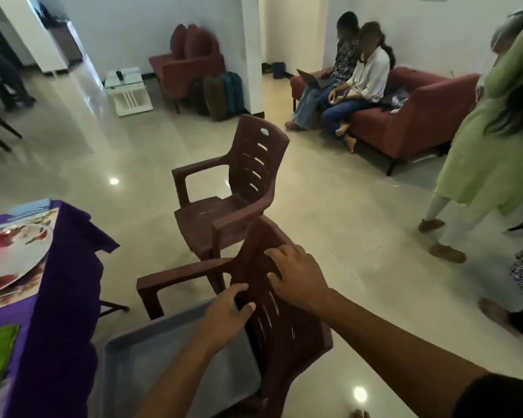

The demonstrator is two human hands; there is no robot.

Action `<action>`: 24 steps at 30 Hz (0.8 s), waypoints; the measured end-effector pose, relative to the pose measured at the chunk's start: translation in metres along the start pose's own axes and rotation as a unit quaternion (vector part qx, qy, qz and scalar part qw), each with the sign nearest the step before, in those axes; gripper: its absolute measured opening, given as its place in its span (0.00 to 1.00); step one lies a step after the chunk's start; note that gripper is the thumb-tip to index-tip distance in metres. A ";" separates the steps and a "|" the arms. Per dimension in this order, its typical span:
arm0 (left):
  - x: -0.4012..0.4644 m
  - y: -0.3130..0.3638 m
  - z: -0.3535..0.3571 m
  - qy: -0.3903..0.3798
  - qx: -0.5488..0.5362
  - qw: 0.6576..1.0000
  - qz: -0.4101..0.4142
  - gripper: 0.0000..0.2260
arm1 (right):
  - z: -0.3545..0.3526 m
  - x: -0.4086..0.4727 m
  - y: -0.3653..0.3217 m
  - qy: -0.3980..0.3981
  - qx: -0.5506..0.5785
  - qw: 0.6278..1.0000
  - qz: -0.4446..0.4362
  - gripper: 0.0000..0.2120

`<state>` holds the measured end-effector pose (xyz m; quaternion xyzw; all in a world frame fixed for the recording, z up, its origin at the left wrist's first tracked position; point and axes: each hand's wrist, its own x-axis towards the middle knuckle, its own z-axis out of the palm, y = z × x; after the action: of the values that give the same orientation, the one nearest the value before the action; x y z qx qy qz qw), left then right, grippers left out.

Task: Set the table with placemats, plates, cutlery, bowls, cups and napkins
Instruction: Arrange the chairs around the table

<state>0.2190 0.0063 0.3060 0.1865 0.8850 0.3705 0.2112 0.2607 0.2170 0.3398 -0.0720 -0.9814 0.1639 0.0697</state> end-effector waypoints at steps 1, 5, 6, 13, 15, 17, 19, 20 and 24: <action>0.010 0.016 0.007 0.009 0.001 1.000 0.005 0.21 | -0.003 0.003 0.015 -0.001 0.009 1.000 -0.001 0.24; 0.041 0.065 0.049 0.051 -0.007 0.999 0.012 0.21 | -0.009 0.014 0.069 -0.023 0.038 0.999 -0.015 0.25; 0.039 0.069 0.049 0.061 -0.011 0.998 0.011 0.21 | -0.008 0.013 0.068 -0.020 0.041 0.999 -0.022 0.25; 0.079 0.125 0.104 0.127 -0.044 0.988 -0.079 0.22 | -0.028 0.048 0.156 -0.060 0.089 0.992 -0.074 0.23; 0.081 0.128 0.111 0.134 -0.040 0.986 -0.092 0.22 | -0.029 0.049 0.168 -0.057 0.094 0.991 -0.082 0.24; 0.099 0.150 0.121 0.172 -0.052 0.977 -0.117 0.22 | -0.038 0.074 0.196 -0.081 0.092 0.987 -0.103 0.25; 0.116 0.159 0.115 0.202 -0.049 0.970 -0.125 0.22 | -0.042 0.100 0.201 -0.076 0.088 0.984 -0.134 0.25; 0.118 0.162 0.115 0.202 -0.037 0.971 -0.124 0.22 | -0.043 0.101 0.201 -0.077 0.090 0.983 -0.137 0.25; 0.138 0.167 0.103 0.239 -0.035 0.960 -0.142 0.21 | -0.047 0.124 0.199 -0.084 0.088 0.977 -0.177 0.24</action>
<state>0.1848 0.2422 0.3306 -0.0427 0.9136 0.4013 0.0504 0.1706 0.4382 0.3323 0.1232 -0.9626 0.2405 0.0212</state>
